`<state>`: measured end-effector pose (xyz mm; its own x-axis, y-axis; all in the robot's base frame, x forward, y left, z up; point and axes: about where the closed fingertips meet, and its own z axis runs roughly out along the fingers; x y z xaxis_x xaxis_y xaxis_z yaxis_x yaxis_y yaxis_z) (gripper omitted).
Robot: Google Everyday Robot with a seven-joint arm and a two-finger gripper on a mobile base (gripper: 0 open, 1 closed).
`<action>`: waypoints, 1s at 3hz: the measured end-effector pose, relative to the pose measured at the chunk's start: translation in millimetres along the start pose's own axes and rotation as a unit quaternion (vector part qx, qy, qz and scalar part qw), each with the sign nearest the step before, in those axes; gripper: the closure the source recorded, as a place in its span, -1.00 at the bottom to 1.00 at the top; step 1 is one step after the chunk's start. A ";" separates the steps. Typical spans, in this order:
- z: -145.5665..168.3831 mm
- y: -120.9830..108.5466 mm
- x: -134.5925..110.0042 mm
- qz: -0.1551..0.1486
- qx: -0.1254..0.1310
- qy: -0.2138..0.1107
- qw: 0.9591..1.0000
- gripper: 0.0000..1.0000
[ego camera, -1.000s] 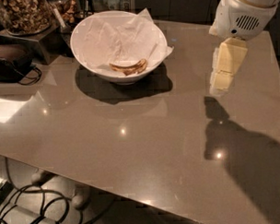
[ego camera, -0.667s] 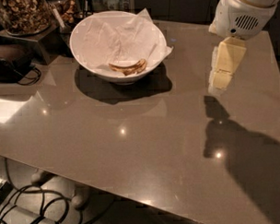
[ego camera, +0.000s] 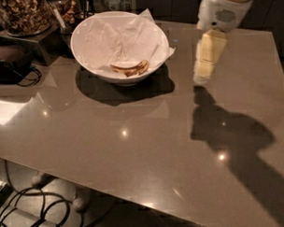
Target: Pick banana from white bowl
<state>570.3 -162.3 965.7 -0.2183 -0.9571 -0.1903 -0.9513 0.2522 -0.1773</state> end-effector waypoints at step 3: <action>22.1 -62.6 -76.7 -0.046 0.025 -0.038 0.998 -1.00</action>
Offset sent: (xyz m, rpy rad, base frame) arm 0.0439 0.0314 0.0004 -0.0038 -0.0136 0.0618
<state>651.4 -101.5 970.1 -0.1126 -0.9634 -0.2432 -0.9539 0.1734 -0.2451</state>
